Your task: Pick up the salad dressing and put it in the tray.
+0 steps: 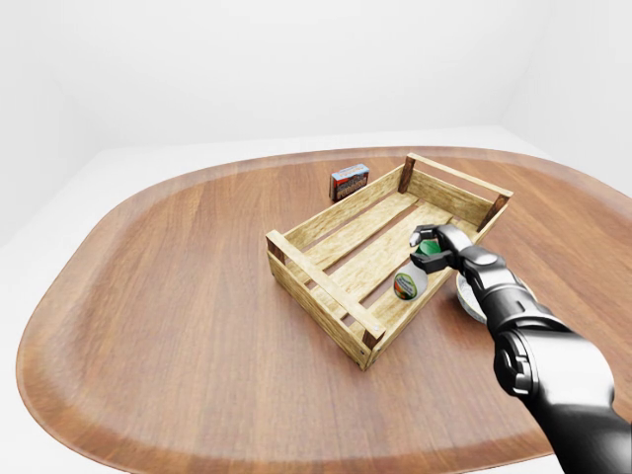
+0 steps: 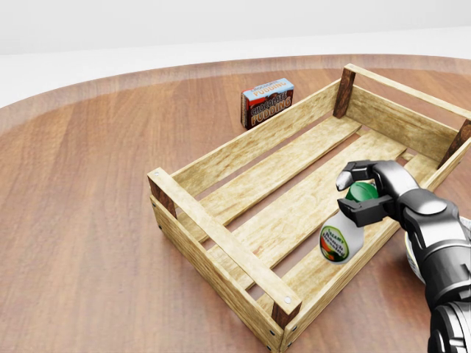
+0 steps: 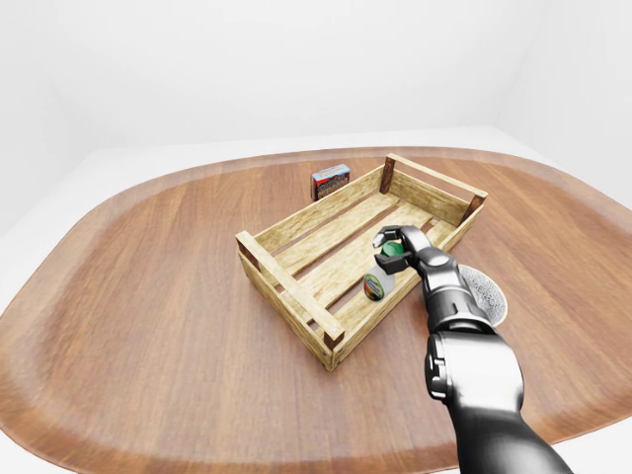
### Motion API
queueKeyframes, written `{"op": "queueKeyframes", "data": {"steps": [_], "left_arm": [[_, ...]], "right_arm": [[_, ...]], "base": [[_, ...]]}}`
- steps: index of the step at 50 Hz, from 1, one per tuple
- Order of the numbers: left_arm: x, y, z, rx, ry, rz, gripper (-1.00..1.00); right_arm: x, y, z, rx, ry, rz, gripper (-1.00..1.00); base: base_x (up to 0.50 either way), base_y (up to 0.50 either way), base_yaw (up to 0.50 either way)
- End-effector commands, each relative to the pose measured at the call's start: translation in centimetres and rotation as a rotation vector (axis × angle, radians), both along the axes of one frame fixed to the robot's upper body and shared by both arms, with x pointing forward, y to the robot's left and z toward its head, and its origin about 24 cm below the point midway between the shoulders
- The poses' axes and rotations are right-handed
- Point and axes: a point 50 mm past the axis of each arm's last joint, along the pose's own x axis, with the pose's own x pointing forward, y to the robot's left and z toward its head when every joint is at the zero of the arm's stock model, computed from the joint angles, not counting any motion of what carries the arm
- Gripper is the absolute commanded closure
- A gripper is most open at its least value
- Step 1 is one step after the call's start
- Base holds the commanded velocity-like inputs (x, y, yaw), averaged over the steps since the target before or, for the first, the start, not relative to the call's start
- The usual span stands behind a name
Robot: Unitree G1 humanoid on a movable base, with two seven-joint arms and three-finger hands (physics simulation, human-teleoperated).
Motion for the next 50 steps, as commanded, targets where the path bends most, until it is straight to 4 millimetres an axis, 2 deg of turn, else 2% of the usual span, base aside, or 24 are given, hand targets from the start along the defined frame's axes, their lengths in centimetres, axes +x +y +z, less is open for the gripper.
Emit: {"op": "queueKeyframes", "data": {"steps": [1, 11, 12, 13, 30, 39, 42, 48, 50], "left_arm": [[0.0, 0.0, 0.0, 0.001, 0.001, 0.001, -1.00], [0.0, 0.0, -0.1, 0.000, 0.005, 0.000, -1.00], [0.0, 0.0, -0.1, -0.001, 0.006, -0.001, -1.00], [0.1, 0.0, -0.2, -0.001, 0.007, -0.001, -1.00], [0.2, 0.0, -0.3, -0.005, 0.014, -0.002, -1.00], [0.2, -0.1, -0.1, -0.002, 0.005, -0.007, -1.00], [0.1, -0.1, -0.1, -0.001, 0.001, -0.006, -1.00], [0.1, -0.3, 0.1, 0.001, -0.008, -0.010, -1.00], [0.1, -0.2, 0.1, 0.001, -0.008, -0.011, -1.00]], "right_arm": [[-0.2, -0.2, -0.4, 0.019, -0.010, -0.037, 1.00], [-0.5, -0.2, -1.0, 0.014, 0.009, -0.032, 0.99], [-0.6, -0.2, -1.2, -0.006, 0.012, -0.031, -0.87], [-0.6, -0.1, -1.2, 0.002, 0.011, -0.028, -1.00], [-0.7, -0.1, -1.4, -0.004, 0.015, -0.026, -1.00], [0.1, 0.0, 0.2, -0.024, -0.023, -0.003, -1.00], [1.0, 0.2, 2.4, -0.040, -0.078, 0.027, -1.00], [3.2, 0.8, 10.4, -0.086, -0.231, 0.102, -1.00], [3.6, 1.3, 14.5, -0.125, -0.318, 0.148, -1.00]], "base": [[0.00, 0.00, 0.00], [0.00, 0.00, 0.00], [0.00, 0.00, 0.00], [0.00, 0.00, 0.00], [0.00, 0.00, 0.00], [0.00, 0.00, 0.00], [0.00, 0.00, 0.00], [0.00, 0.00, 0.00], [0.00, 0.00, 0.00]]}}
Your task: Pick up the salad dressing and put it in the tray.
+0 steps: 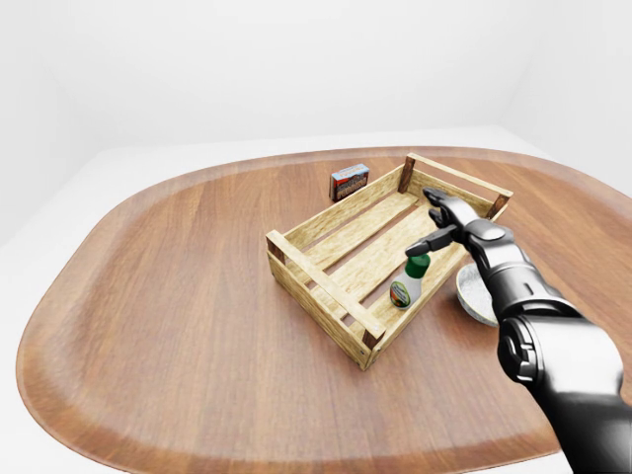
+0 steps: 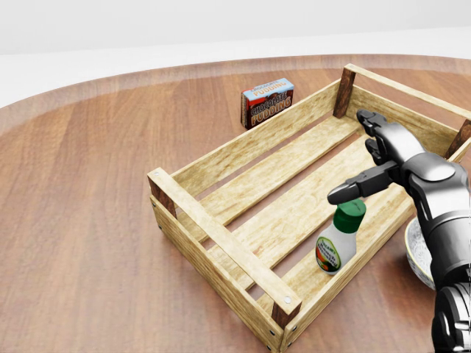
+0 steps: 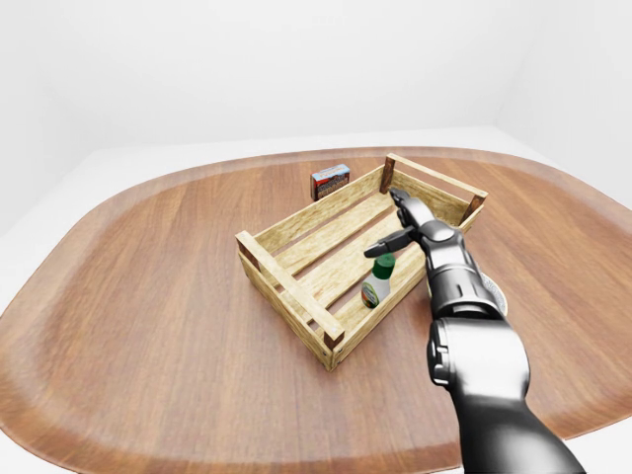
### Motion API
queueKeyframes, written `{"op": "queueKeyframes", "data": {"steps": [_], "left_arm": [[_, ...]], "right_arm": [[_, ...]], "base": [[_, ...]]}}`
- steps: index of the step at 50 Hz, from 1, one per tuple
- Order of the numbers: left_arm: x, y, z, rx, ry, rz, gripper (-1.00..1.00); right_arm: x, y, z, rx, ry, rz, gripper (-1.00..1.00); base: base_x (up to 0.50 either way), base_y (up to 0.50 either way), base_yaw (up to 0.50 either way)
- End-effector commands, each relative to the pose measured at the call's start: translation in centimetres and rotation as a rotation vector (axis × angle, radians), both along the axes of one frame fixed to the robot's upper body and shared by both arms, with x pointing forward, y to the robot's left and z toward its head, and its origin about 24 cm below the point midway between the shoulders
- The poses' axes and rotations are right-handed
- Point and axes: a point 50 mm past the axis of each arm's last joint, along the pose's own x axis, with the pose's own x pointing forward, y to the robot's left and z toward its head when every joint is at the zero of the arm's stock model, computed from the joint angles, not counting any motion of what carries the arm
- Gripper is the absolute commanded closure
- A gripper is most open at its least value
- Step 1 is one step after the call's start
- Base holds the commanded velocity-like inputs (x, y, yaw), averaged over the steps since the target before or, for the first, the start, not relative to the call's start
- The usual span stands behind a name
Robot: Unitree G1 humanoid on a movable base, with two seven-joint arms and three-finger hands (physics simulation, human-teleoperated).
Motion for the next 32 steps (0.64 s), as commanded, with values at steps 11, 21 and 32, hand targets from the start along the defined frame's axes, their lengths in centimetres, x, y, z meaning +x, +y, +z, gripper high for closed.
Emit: {"op": "queueKeyframes", "data": {"steps": [11, 21, 32], "left_arm": [[0.2, -0.1, -0.2, -0.004, 0.009, -0.010, -1.00], [0.2, -0.2, -0.1, -0.001, 0.001, -0.016, -1.00], [0.0, -0.1, -0.2, 0.000, 0.005, -0.017, -1.00]], "right_arm": [[0.3, 1.6, 23.6, -0.187, -0.553, 0.197, -1.00], [-0.2, 1.4, 22.7, -0.206, -0.584, 0.201, -1.00], [0.3, 1.0, 19.3, -0.147, -0.534, 0.178, -1.00]], "base": [[0.00, 0.00, 0.00], [0.00, 0.00, 0.00], [0.00, 0.00, 0.00]]}}
